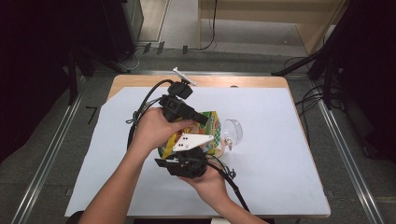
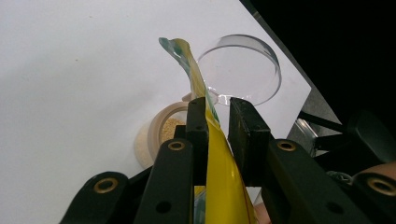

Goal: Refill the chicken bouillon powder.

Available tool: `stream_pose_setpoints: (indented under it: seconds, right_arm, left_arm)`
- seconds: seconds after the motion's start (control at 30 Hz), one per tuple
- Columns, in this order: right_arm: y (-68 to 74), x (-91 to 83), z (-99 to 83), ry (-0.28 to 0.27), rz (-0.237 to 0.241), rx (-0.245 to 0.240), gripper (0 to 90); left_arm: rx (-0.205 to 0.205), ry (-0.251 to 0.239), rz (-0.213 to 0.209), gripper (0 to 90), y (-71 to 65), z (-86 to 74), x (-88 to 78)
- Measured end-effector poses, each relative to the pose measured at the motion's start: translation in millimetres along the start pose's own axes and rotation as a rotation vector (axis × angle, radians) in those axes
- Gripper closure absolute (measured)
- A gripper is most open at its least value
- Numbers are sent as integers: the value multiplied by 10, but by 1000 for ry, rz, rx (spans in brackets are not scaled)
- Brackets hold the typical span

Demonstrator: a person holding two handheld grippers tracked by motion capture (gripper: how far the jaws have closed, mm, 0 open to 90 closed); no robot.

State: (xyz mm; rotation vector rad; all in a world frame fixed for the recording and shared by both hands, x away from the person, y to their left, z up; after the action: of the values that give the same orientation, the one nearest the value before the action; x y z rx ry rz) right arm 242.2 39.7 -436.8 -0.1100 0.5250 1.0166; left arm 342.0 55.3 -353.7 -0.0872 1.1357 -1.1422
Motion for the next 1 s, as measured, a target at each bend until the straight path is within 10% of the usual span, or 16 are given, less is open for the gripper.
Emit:
stream_pose_setpoints:
  seconds: [1.0]
  right_arm:
    - [-10, 9, 9, 26, 4, -12, 734]
  left_arm:
    - [-25, 3, -4, 787, 55, -1, -2]
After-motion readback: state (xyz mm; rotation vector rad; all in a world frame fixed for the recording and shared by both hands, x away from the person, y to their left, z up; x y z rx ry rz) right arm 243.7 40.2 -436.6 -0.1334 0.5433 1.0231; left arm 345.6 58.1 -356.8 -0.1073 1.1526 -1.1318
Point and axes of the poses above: each handheld gripper's, and its own axes: x roughly forward along the jaws, z roughly out of its top, y roughly to its left, the point moved 5 cm from there along x, roughly forward along the jaws, and after that the axes turned 11 degrees about -z, right-handed, at the moved point
